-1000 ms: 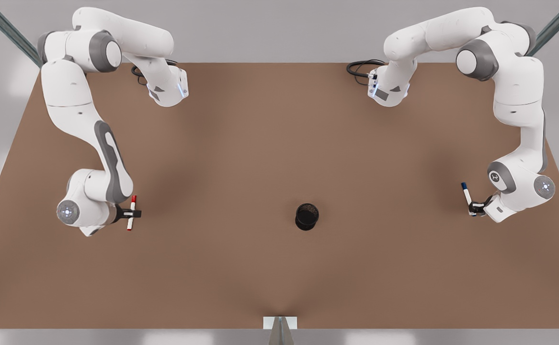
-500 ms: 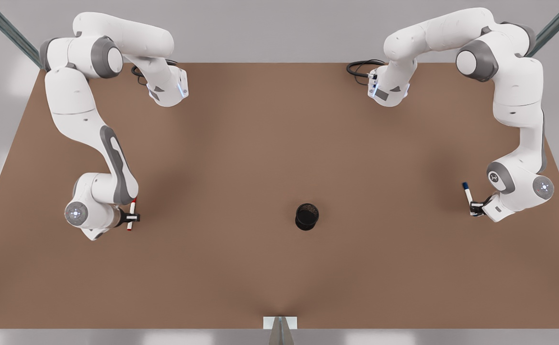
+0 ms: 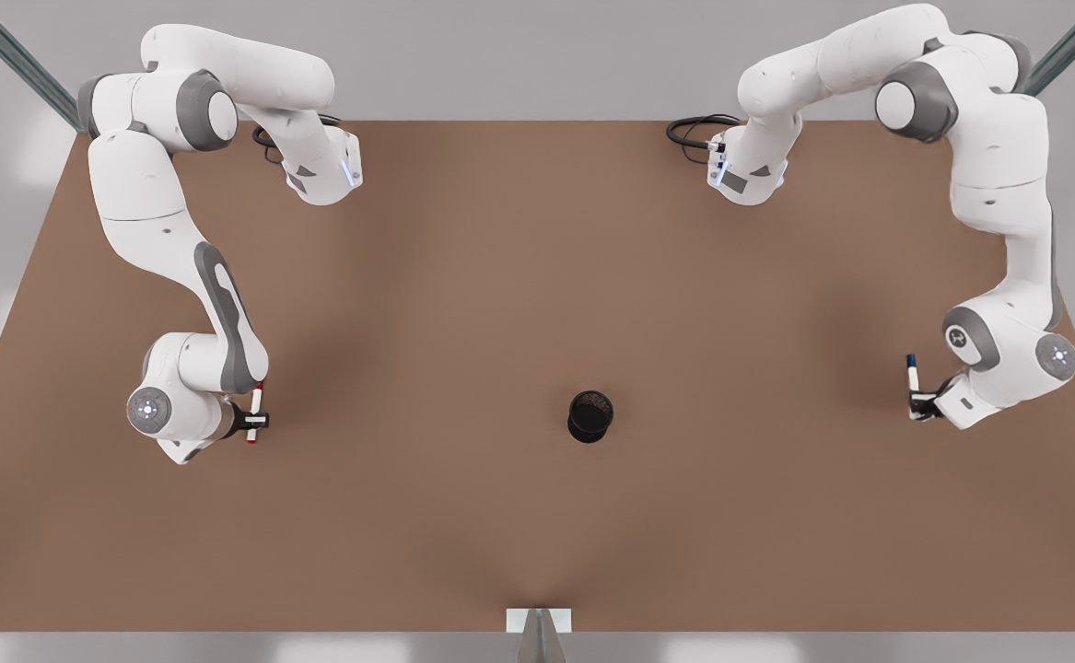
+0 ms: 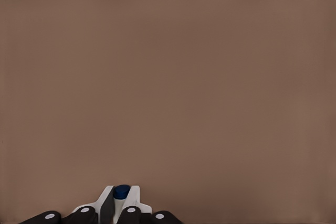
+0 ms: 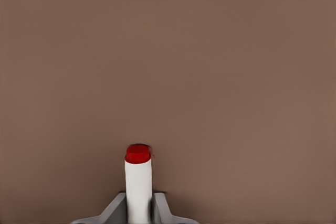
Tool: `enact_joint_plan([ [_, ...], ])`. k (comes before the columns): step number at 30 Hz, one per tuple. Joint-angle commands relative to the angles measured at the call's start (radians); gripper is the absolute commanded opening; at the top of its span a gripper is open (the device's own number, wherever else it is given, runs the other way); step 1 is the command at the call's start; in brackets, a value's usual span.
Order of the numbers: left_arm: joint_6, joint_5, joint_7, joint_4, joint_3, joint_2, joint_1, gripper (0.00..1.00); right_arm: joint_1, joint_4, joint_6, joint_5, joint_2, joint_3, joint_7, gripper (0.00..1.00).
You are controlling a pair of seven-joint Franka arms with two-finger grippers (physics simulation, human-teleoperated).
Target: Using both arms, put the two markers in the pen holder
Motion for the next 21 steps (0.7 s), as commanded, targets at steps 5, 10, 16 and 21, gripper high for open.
enact_joint_plan([
  [5,-0.304,-0.253,-0.125,0.148,-0.319,-0.071,-0.015,0.21,0.000,0.000,0.005,-0.002,-0.001,0.001,0.000,0.28],
  [10,-0.232,-0.491,-0.059,0.239,-0.467,-0.057,-0.161,0.21,0.003,0.019,-0.014,-0.002,-0.007,0.010,0.002,0.23],
  [16,-0.116,-0.971,0.396,0.225,-0.465,0.029,-0.251,0.21,0.002,0.244,-0.187,-0.005,-0.041,0.118,-0.003,0.22],
  [21,-0.077,-1.083,0.861,0.230,-0.464,0.045,-0.309,0.21,0.063,0.427,-0.149,-0.011,-0.045,0.259,0.013,0.22],
])
